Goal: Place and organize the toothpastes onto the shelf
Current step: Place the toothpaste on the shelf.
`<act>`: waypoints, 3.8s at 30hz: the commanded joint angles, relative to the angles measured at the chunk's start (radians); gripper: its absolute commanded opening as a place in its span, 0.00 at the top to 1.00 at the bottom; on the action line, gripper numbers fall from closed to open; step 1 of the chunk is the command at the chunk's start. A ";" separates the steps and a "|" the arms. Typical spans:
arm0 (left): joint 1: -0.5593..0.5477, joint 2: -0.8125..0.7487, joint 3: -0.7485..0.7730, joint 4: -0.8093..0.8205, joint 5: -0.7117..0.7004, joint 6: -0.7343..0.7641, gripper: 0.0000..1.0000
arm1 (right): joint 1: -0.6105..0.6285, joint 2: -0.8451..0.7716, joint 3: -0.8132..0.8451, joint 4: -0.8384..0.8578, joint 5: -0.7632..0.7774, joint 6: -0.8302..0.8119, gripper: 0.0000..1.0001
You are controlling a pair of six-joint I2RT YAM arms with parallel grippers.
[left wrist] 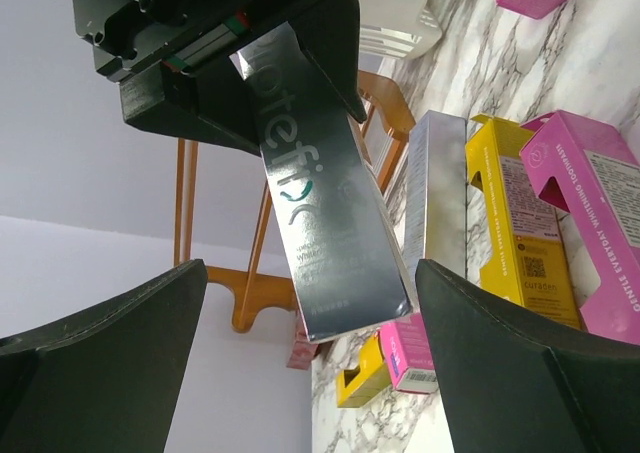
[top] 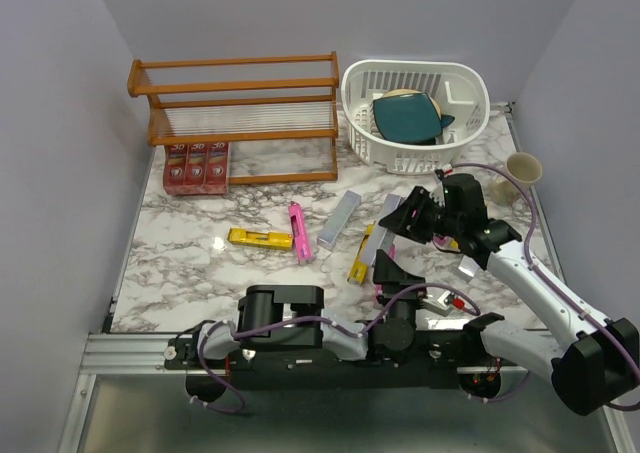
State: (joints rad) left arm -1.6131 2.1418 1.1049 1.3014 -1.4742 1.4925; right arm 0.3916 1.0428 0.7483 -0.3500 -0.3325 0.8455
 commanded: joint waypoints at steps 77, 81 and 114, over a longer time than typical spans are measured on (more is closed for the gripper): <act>0.122 -0.065 -0.128 0.391 -0.242 -0.118 0.68 | -0.037 -0.148 -0.026 0.088 -0.093 0.081 0.06; 0.137 -0.083 -0.148 0.391 -0.242 -0.139 0.70 | -0.037 -0.159 -0.018 0.077 -0.065 0.040 0.01; 0.838 -0.299 0.467 -0.711 0.171 -0.645 0.67 | -0.037 -0.426 -0.090 0.158 0.144 -0.348 0.01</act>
State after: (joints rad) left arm -1.0462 1.9324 1.3048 1.1522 -1.2308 1.5295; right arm 0.3527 0.6762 0.7124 -0.0273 -0.0826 0.6327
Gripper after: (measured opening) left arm 0.519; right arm 0.992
